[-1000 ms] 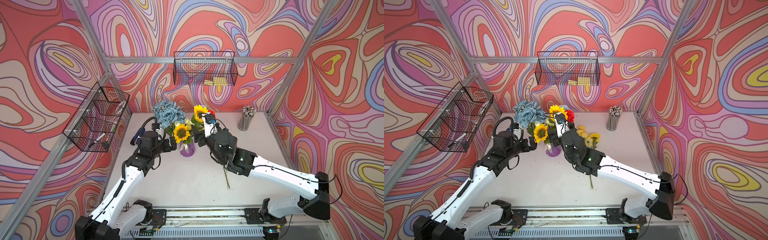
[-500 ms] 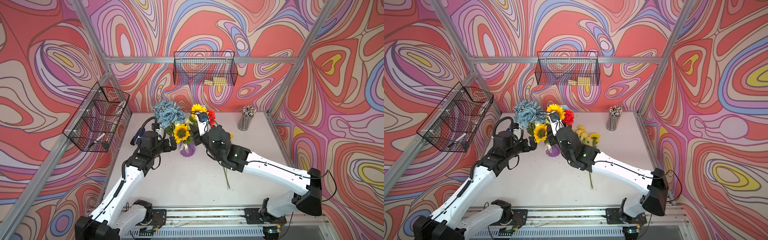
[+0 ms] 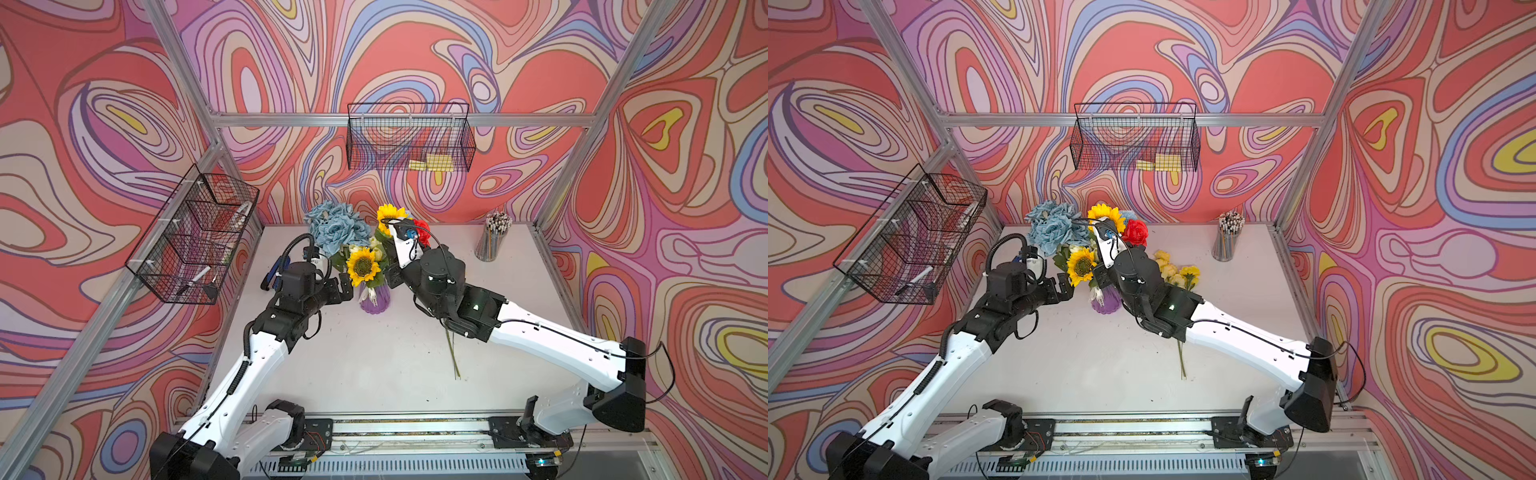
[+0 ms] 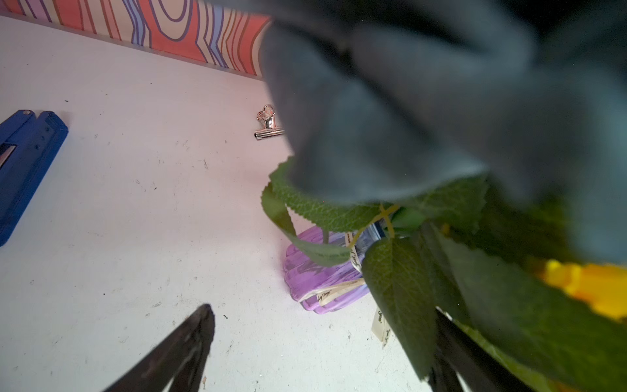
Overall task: Pick out yellow flowers from the vase
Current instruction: Pick up the flower from the vase.
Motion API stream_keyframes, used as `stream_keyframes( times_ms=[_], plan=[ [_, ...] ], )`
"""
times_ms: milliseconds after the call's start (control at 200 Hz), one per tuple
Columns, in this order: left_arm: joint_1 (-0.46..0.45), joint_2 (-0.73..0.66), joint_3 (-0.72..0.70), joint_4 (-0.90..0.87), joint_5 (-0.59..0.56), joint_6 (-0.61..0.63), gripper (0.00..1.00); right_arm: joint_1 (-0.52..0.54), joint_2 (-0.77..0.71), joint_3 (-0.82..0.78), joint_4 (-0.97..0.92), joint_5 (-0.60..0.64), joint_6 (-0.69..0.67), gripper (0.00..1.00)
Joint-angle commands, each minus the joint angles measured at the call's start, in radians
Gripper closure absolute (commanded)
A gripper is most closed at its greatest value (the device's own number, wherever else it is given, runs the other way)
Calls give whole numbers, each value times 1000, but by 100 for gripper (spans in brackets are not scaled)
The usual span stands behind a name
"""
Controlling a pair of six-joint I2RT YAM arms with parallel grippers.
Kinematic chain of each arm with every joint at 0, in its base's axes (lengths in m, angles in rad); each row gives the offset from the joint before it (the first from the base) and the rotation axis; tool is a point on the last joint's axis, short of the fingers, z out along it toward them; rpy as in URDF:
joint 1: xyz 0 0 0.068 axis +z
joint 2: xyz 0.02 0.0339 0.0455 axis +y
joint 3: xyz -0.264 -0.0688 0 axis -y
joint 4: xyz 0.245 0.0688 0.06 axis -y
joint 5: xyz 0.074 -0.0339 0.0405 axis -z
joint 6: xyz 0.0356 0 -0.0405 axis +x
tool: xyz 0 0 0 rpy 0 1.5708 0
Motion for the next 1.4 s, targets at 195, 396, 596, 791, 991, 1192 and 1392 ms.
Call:
stream_keyframes(
  times_ms=[195,396,596,791,991,1192,1392],
  plan=[
    [9,-3,11,20,-2,11,5,-2,-31,67,-32,-31,-40,100],
    [9,-4,6,23,-1,10,5,-3,-52,72,-66,-34,-37,100],
    [8,-6,5,27,1,13,6,-2,-125,-7,-61,-54,7,100],
    [8,0,8,29,3,12,6,-3,-128,99,-117,-122,-38,100],
    [8,2,10,25,3,13,6,-2,-72,311,-302,-160,-80,100],
    [10,1,12,24,6,11,6,-3,-58,524,-558,-152,-74,100],
    [9,3,12,25,9,10,6,-3,-113,610,-739,-140,-14,100]
  ],
)
